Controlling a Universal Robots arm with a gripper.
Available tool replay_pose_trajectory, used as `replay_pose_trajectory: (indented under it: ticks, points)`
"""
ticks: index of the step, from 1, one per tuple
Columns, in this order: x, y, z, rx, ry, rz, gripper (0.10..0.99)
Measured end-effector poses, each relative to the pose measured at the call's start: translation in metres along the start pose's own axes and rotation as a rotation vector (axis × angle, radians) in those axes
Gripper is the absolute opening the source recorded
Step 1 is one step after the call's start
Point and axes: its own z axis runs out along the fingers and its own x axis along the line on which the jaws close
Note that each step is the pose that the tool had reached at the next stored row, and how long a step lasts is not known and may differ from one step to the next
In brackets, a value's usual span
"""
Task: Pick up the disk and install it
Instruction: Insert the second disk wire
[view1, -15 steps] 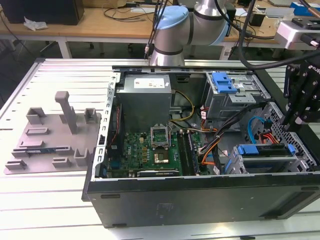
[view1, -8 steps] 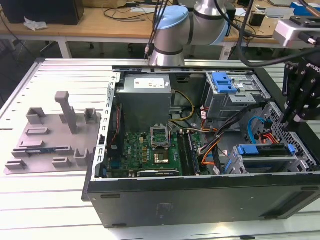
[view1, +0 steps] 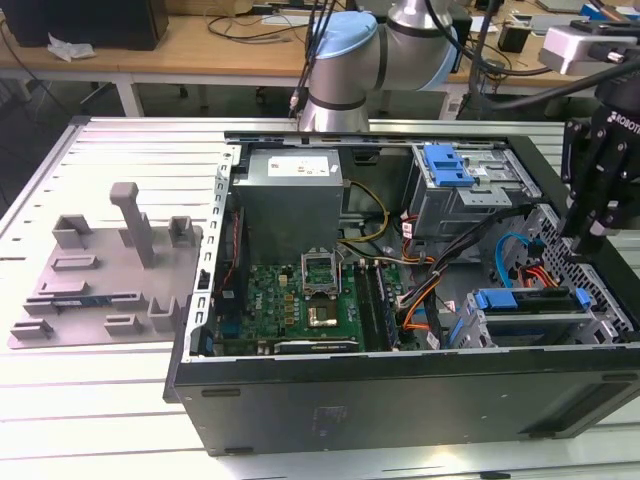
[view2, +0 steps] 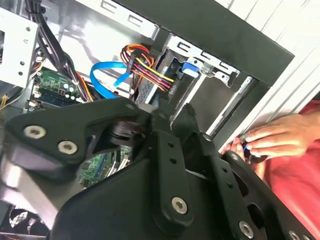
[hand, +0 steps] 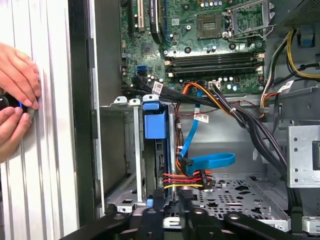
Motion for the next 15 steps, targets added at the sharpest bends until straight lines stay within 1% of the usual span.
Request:
replay_pose_trajectory:
  ticks: [2,3,5,6,7,8,9,10,12,14,15]
  points:
    - [-0.0027,-0.0001,-0.0005,0.000,0.0087,-0.001,0.376]
    - [-0.0047,-0.0001,-0.0008,0.000,0.0122,-0.001,0.376]
    - [-0.0136,-0.0006,-0.0024,0.001,0.0223,-0.001,0.376]
    - [-0.0165,-0.0004,-0.0025,0.001,0.0263,-0.001,0.376]
    - [-0.0175,-0.0004,-0.0026,0.000,0.0298,-0.001,0.376]
    - [-0.0190,-0.0005,-0.0029,-0.003,0.0412,-0.002,0.376]
    - [-0.0241,0.0005,-0.0037,-0.009,0.0702,-0.003,0.376]
    - [-0.0258,0.0028,-0.0034,-0.010,0.0782,-0.004,0.376]
    - [-0.0287,0.0080,-0.0027,-0.009,0.0828,-0.004,0.376]
    - [-0.0305,0.0100,-0.0023,-0.009,0.0850,-0.004,0.376]
    - [-0.0333,0.0117,-0.0020,-0.009,0.0883,-0.004,0.376]
